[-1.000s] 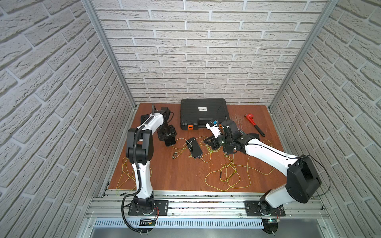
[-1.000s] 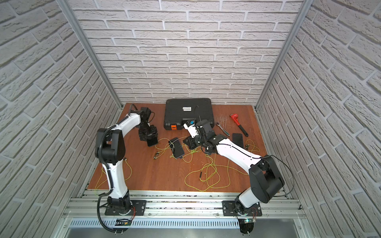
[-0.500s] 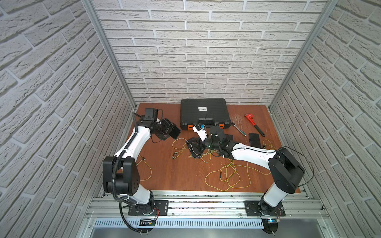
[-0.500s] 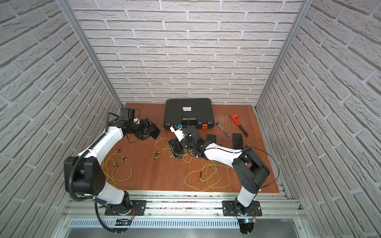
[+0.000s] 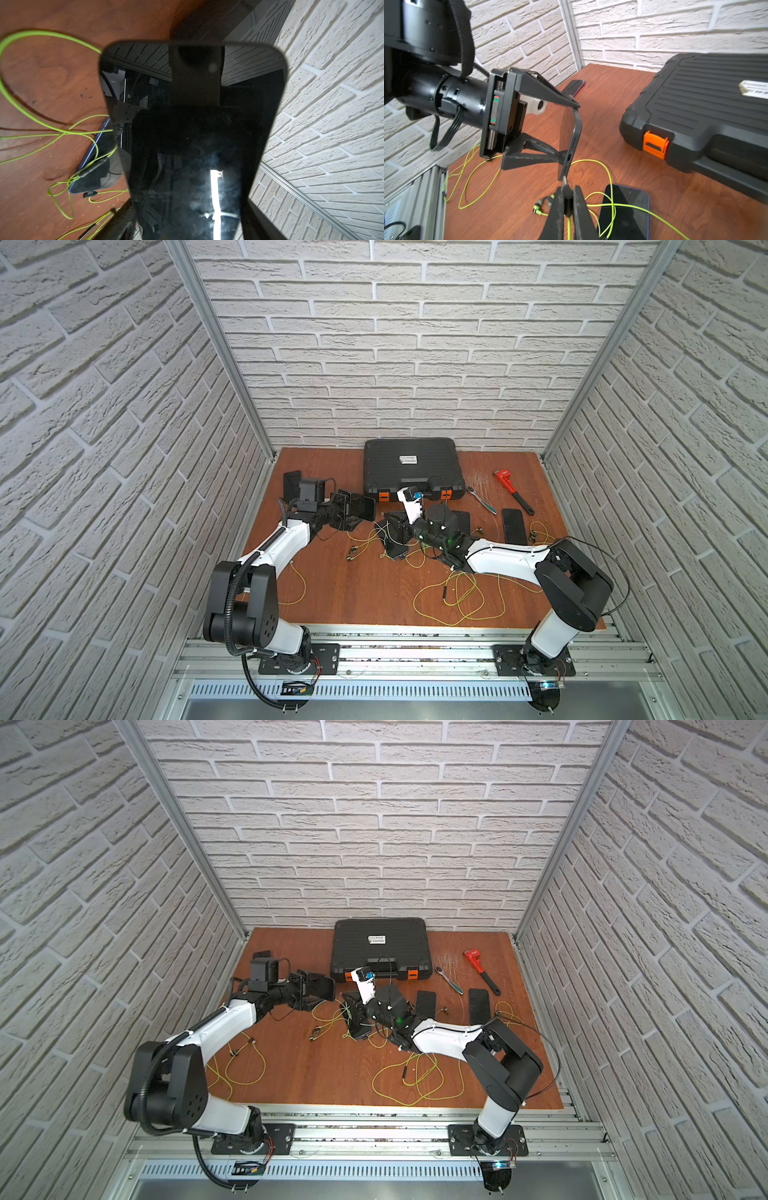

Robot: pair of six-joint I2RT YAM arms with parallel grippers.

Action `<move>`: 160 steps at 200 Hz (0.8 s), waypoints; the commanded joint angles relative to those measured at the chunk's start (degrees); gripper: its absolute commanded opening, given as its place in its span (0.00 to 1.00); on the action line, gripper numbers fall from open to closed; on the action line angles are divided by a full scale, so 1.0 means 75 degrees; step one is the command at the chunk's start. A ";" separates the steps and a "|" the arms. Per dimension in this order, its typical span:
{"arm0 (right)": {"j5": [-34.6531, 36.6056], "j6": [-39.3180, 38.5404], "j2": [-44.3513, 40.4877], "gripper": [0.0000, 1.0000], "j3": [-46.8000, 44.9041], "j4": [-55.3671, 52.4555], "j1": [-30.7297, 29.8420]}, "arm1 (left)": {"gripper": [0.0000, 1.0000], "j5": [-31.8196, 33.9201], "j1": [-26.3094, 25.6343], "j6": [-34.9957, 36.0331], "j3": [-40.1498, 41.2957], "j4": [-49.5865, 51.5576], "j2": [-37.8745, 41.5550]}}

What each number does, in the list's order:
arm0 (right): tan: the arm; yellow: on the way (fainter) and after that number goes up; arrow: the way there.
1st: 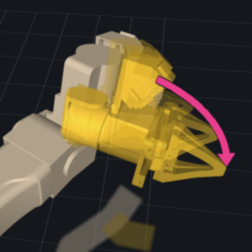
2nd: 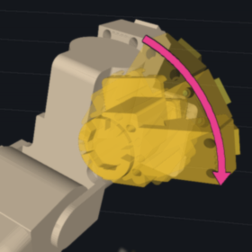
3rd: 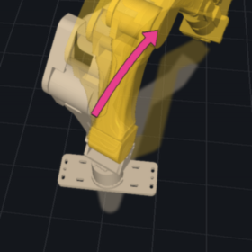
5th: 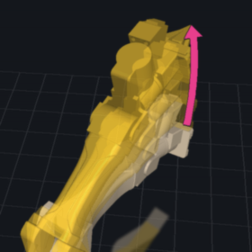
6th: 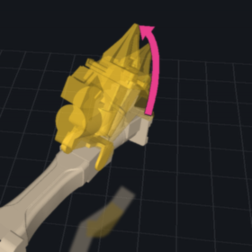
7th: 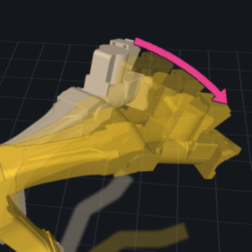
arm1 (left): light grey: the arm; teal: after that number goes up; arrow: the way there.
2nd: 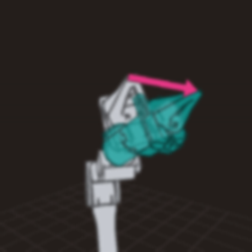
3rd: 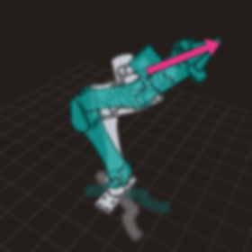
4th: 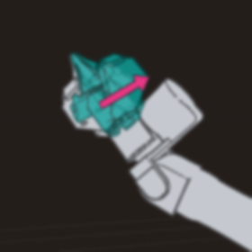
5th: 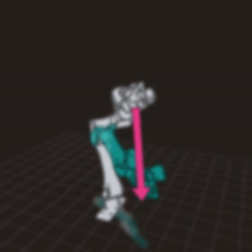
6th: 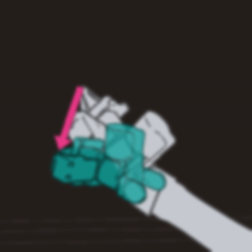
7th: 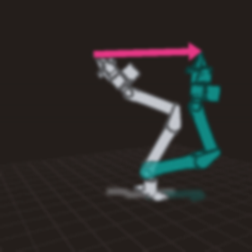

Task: Plug wired earphones into phones
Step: Insert the wired earphone into the phone.

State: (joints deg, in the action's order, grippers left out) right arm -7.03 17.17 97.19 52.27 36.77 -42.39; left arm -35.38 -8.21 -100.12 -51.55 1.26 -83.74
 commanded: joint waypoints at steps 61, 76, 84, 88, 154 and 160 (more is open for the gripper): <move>0.0247 -0.0051 0.0342 0.06 0.0461 0.0471 -0.0035 | 0.00 -0.0288 -0.0096 -0.0397 0.0066 -0.1296 0.0177; 0.0324 -0.0062 0.0354 0.06 0.0504 0.0464 -0.0038 | 0.00 -0.0287 -0.0093 -0.0393 0.0082 -0.1350 0.0186; 0.0379 -0.0079 0.0366 0.06 0.0536 0.0441 -0.0027 | 0.00 -0.0281 -0.0094 -0.0397 0.0098 -0.1361 0.0206; 0.0384 -0.0075 0.0365 0.06 0.0561 0.0441 -0.0027 | 0.00 -0.0287 -0.0101 -0.0397 0.0108 -0.1375 0.0218; 0.0303 -0.0144 0.0448 0.06 0.0741 0.0362 -0.0029 | 0.00 -0.0276 -0.0096 -0.0396 0.0205 -0.1579 0.0241; 0.0318 -0.0144 0.0460 0.06 0.0741 0.0370 -0.0022 | 0.00 -0.0275 -0.0096 -0.0391 0.0224 -0.1563 0.0264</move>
State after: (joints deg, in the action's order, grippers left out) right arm -4.99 16.78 100.09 56.38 37.50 -42.44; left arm -35.92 -8.73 -102.85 -50.37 -5.23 -83.74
